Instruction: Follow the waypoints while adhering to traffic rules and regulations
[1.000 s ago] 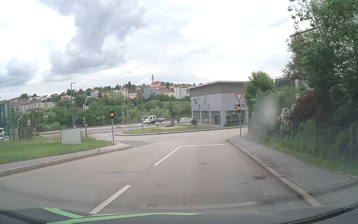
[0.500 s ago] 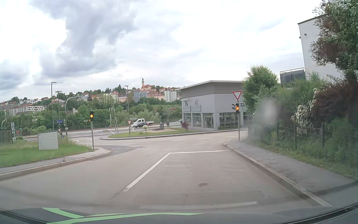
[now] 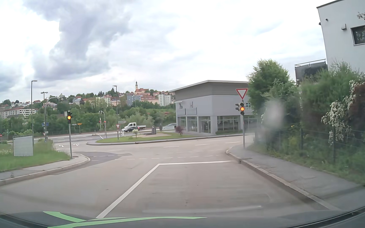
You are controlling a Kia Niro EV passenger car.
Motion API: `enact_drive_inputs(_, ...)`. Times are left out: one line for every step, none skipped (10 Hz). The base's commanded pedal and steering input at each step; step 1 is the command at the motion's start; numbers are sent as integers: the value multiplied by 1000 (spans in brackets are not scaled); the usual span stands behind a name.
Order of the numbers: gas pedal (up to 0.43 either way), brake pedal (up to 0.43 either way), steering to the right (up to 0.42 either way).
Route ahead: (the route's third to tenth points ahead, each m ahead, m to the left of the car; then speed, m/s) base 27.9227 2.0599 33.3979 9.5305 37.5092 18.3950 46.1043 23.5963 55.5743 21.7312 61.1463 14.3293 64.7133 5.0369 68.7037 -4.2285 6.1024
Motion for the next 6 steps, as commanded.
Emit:
enact_drive_inputs(0, 226, 49)
enact_drive_inputs(0, 232, 48)
enact_drive_inputs(0, 244, 46)
enact_drive_inputs(0, 250, 42)
enact_drive_inputs(0, 262, 37)
enact_drive_inputs(0, 262, 31)
